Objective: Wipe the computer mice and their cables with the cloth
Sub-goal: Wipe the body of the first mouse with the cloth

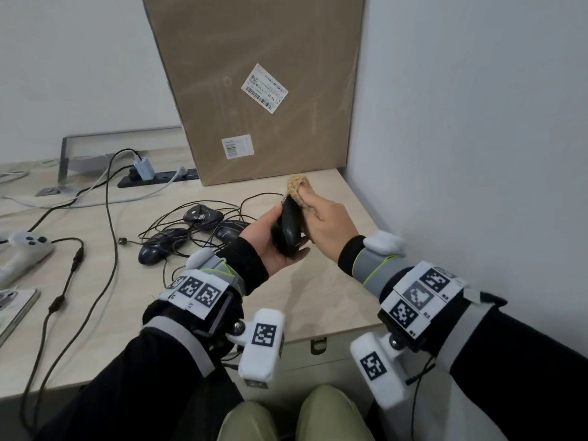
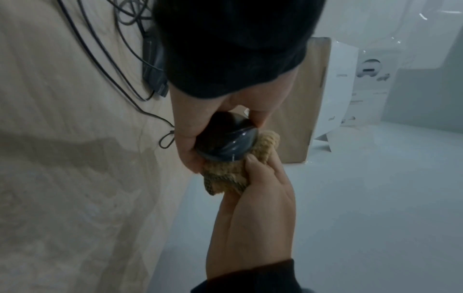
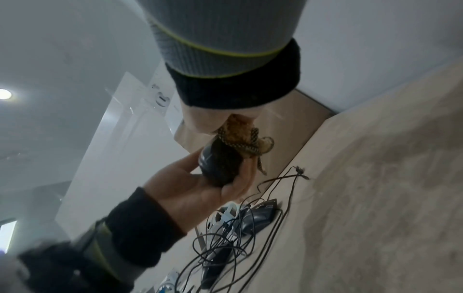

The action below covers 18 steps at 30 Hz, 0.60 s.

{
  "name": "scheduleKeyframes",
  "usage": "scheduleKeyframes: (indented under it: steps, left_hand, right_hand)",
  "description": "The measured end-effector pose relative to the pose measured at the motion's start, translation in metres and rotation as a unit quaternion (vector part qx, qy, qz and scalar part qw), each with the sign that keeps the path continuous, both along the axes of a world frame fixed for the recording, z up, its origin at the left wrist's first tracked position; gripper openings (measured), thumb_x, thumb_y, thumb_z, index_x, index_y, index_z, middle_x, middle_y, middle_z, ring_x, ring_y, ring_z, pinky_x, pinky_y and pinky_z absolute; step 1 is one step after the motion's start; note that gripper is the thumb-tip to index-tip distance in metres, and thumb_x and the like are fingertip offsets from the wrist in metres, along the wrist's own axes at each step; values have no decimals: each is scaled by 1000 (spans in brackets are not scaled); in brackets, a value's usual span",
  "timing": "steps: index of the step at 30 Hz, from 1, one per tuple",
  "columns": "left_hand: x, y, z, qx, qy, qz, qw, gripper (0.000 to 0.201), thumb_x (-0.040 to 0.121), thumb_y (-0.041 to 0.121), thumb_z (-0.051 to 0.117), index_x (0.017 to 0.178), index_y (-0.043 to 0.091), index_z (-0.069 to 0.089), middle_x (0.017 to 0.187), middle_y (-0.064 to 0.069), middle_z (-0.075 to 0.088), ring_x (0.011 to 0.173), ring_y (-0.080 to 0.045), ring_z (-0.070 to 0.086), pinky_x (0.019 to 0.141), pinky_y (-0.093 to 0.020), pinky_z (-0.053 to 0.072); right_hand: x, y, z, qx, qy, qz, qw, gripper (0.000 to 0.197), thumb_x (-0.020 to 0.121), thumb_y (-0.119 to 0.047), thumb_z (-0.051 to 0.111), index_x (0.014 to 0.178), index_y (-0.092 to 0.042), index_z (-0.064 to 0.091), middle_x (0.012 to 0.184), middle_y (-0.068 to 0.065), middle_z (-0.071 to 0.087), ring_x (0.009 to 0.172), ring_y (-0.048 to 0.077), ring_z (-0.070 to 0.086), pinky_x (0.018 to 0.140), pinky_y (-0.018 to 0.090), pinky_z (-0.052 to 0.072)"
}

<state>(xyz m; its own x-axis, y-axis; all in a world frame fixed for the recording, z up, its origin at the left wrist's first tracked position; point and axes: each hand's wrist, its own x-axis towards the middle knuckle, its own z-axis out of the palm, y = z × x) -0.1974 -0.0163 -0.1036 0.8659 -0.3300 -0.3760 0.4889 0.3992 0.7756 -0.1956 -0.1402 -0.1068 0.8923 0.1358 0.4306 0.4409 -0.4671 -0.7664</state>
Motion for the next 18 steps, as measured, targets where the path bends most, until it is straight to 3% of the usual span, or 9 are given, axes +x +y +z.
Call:
scheduleKeyframes:
  steps: [2, 4, 8, 12, 15, 18]
  left_hand:
    - [6, -3, -1, -9, -3, 18, 1000, 44, 98, 48, 32, 121, 19, 56, 113, -6, 62, 96, -23, 57, 82, -43, 47]
    - [9, -4, 1, -22, 0, 37, 999, 51, 99, 49, 28, 133, 19, 51, 124, -8, 60, 103, -26, 57, 82, -44, 47]
    - [11, 0, 8, -42, -13, 45, 998, 53, 96, 56, 29, 114, 17, 60, 107, -8, 65, 99, -24, 59, 87, -40, 44]
    - [17, 8, 11, -85, 0, 89, 992, 56, 97, 52, 30, 100, 6, 60, 89, -15, 68, 81, -27, 66, 71, -38, 53]
    - [18, 14, 15, -109, -12, 79, 991, 59, 97, 54, 30, 104, 3, 60, 77, -16, 72, 69, -28, 72, 65, -37, 59]
    - [16, 14, 16, -96, -22, 71, 993, 63, 96, 55, 27, 128, 8, 54, 108, -14, 68, 100, -27, 64, 79, -37, 52]
  right_hand:
    - [-1, 5, -6, -13, -2, 16, 1000, 48, 90, 8, 38, 134, -9, 49, 143, 7, 45, 135, 17, 38, 100, -1, 18]
    - [-5, 7, -9, -38, -11, 28, 999, 49, 87, 7, 37, 133, -7, 50, 142, 10, 45, 134, 20, 39, 105, 7, 20]
    - [-15, 7, -11, -121, -56, 69, 989, 62, 76, -5, 30, 135, -8, 48, 147, 13, 38, 135, 27, 39, 112, 28, 28]
    - [-25, 5, -14, -204, -115, 107, 966, 59, 74, -1, 32, 129, -5, 54, 146, 16, 38, 128, 31, 47, 100, 44, 46]
    - [-26, 3, -17, -230, -176, 109, 951, 57, 75, -5, 29, 124, -5, 58, 143, 14, 44, 123, 27, 53, 89, 35, 52]
    - [-24, 1, -21, -206, -205, 86, 953, 58, 74, 5, 41, 129, -6, 54, 143, 11, 45, 125, 18, 47, 94, 24, 42]
